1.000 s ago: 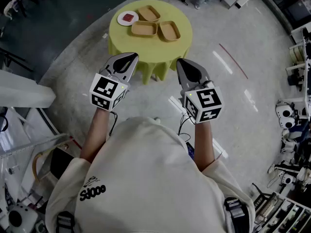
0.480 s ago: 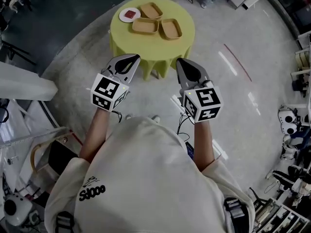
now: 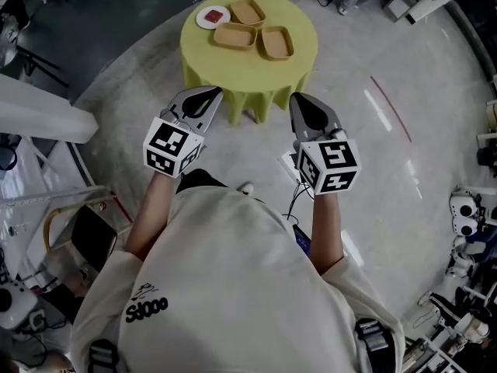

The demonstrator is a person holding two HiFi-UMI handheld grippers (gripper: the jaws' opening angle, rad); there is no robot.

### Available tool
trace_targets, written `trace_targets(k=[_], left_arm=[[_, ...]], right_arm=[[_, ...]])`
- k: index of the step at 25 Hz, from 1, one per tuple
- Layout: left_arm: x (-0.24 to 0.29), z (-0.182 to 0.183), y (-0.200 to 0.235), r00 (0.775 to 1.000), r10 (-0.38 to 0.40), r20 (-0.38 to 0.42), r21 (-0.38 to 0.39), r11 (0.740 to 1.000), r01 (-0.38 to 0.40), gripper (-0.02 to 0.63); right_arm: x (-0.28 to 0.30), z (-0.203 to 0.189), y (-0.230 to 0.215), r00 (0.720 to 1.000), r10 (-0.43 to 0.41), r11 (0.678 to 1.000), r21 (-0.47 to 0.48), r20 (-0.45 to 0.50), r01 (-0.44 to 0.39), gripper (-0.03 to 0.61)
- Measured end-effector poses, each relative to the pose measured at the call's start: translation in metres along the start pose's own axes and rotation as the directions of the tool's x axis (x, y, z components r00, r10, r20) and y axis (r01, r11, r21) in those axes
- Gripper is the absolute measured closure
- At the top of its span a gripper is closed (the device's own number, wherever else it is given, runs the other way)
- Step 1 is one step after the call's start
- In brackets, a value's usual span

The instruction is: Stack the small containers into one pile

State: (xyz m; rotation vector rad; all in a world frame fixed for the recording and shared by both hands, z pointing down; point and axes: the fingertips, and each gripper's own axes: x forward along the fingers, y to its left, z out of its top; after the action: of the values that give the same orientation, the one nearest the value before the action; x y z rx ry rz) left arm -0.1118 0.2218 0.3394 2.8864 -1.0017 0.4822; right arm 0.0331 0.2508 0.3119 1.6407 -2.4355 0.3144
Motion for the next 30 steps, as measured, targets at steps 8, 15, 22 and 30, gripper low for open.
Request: trace_targets(k=[8, 15, 22, 30], left_arm=[[0.010, 0.004, 0.001, 0.999, 0.039, 0.000, -0.018, 0.999, -0.039, 0.607], [0.030, 0.009, 0.020, 1.000, 0.017, 0.006, -0.012, 1.000, -0.017, 0.607], [0.061, 0.005, 0.077, 1.000, -0.012, 0.020, -0.025, 1.000, 0.012, 0.607], [0.109, 0.025, 0.154, 0.997, -0.064, 0.040, -0.005, 0.998, 0.065, 0.607]], right_arm=[[0.002, -0.005, -0.016, 0.999, 0.031, 0.999, 0.044, 0.012, -0.032, 0.568], [0.018, -0.008, -0.028, 1.000, -0.001, 0.999, 0.038, -0.019, 0.002, 0.568], [0.075, 0.002, -0.038, 0.999, -0.037, 0.999, 0.030, -0.030, 0.038, 0.568], [0.146, 0.035, -0.060, 0.994, -0.100, 0.994, 0.035, -0.036, 0.101, 0.568]])
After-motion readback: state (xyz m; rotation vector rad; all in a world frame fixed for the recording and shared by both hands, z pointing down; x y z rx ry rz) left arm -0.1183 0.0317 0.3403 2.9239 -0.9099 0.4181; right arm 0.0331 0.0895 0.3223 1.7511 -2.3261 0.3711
